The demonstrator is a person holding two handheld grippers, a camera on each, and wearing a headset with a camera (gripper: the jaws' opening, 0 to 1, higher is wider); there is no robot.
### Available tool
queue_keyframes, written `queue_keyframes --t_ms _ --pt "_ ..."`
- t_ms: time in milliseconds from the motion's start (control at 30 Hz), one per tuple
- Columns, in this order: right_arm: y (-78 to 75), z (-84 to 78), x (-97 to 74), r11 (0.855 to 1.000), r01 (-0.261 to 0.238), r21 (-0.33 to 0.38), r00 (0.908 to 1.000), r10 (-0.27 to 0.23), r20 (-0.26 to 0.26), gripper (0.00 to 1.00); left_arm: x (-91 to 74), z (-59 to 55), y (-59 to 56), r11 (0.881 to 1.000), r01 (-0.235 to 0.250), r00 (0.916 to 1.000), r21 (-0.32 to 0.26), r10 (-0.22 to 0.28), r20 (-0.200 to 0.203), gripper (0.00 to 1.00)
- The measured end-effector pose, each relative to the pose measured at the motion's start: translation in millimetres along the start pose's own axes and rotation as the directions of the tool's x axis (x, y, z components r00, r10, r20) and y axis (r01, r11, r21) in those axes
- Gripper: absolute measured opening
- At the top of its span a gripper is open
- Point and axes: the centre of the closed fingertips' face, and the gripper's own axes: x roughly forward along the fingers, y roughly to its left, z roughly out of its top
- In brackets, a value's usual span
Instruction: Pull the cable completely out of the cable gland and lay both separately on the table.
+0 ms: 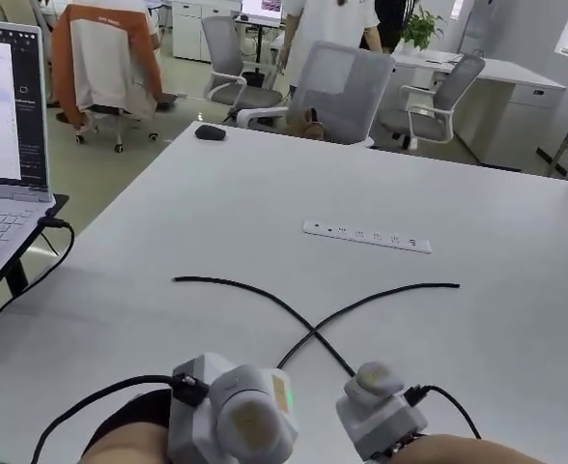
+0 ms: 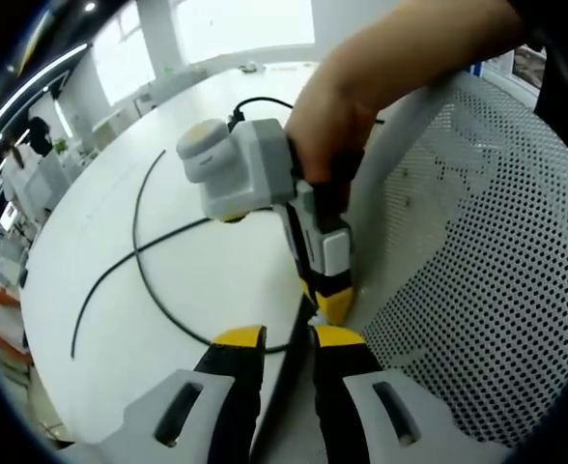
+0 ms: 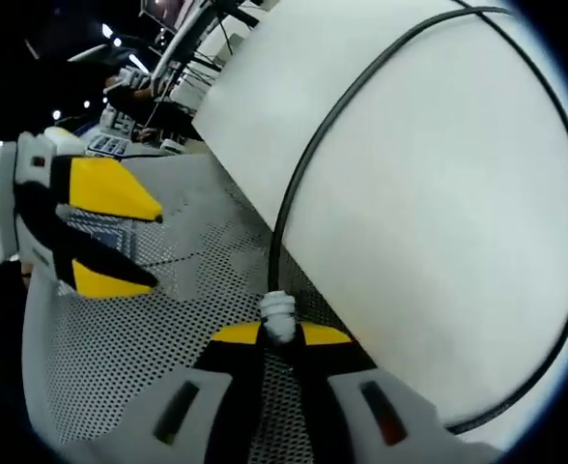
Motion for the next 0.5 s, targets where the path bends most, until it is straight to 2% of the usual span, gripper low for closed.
queue_keyframes --t_ms 167,233,300,333,367,433,500 --pt "5.1 9.0 -9.1 0.999 0.009 -0.051 0.9993 -0.007 0.036 0.12 0.6 -1.6 -0.3 1.0 0.0 1.0 0.006 0.0 -0.007 0.21" --pt "5.9 12.8 -16.2 0.994 0.03 -0.105 0.9986 -0.025 0.047 0.12 0.0 -1.5 0.2 1.0 -0.004 1.0 0.01 0.004 -0.008 0.21" --pt "6.7 16.1 -24.8 0.973 0.072 -0.22 0.9965 -0.06 0.058 0.12 -1.8 4.4 2.6 0.999 -0.019 0.9997 0.033 0.018 0.016 0.23" --pt "7.6 16.3 -30.1 0.952 0.098 -0.289 0.9948 -0.085 0.055 0.12 -2.1 7.9 1.4 0.999 -0.014 0.9993 0.03 0.013 0.034 0.24" --pt "8.5 17.5 -33.6 0.939 0.113 -0.326 0.9933 -0.098 0.061 0.12 -1.6 9.6 -0.1 1.0 -0.006 0.999 0.019 0.005 0.043 0.25" --pt "12.2 19.4 -40.1 0.924 0.137 -0.356 0.9904 -0.12 0.069 0.12 -0.9 10.7 -2.3 1.0 0.003 0.9989 0.029 -0.004 0.046 0.27" --pt "18.1 20.7 -43.6 0.91 0.141 -0.39 0.9896 -0.118 0.082 0.12 0.1 13.1 -5.5 0.997 0.004 0.9988 0.078 -0.008 0.048 0.31"
